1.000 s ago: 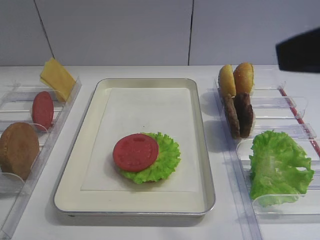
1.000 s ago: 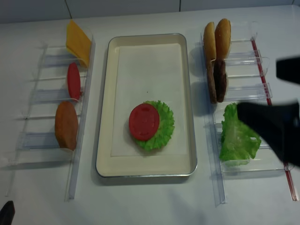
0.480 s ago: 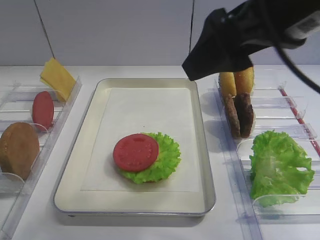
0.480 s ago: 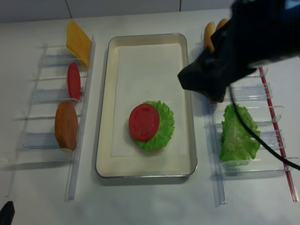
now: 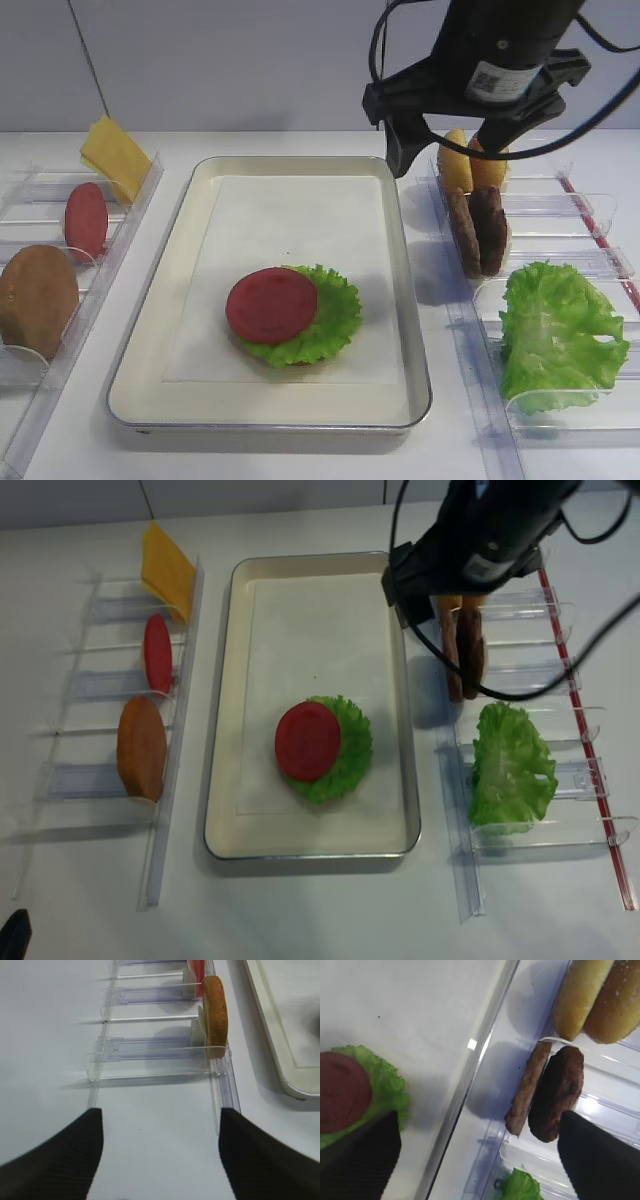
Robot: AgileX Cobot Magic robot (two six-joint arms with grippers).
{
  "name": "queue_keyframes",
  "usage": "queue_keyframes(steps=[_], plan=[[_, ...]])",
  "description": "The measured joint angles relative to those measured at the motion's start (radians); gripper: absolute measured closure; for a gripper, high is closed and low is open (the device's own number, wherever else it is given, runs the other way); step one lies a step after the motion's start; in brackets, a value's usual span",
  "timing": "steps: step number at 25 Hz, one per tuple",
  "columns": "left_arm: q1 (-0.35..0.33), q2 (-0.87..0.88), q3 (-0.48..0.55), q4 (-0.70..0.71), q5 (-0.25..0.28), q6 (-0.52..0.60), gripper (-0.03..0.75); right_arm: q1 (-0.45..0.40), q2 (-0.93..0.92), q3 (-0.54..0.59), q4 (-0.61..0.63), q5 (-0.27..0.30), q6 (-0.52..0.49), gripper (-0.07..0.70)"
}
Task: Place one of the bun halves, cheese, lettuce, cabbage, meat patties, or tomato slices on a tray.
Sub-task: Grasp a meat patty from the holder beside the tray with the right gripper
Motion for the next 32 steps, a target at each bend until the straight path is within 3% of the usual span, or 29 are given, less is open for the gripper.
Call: queue_keyframes(steps=[8,16,32], plan=[[0.0,0.0,0.0,0.0,0.0,0.0,0.225,0.001,0.149,-0.087,-0.043,0.053,0.069,0.05],[0.0,0.0,0.0,0.0,0.0,0.0,0.225,0.001,0.194,-0.088,-0.092,0.057,0.133,0.186],[0.0,0.0,0.0,0.0,0.0,0.0,0.225,0.001,0.225,-0.089,-0.152,0.062,0.185,0.2]])
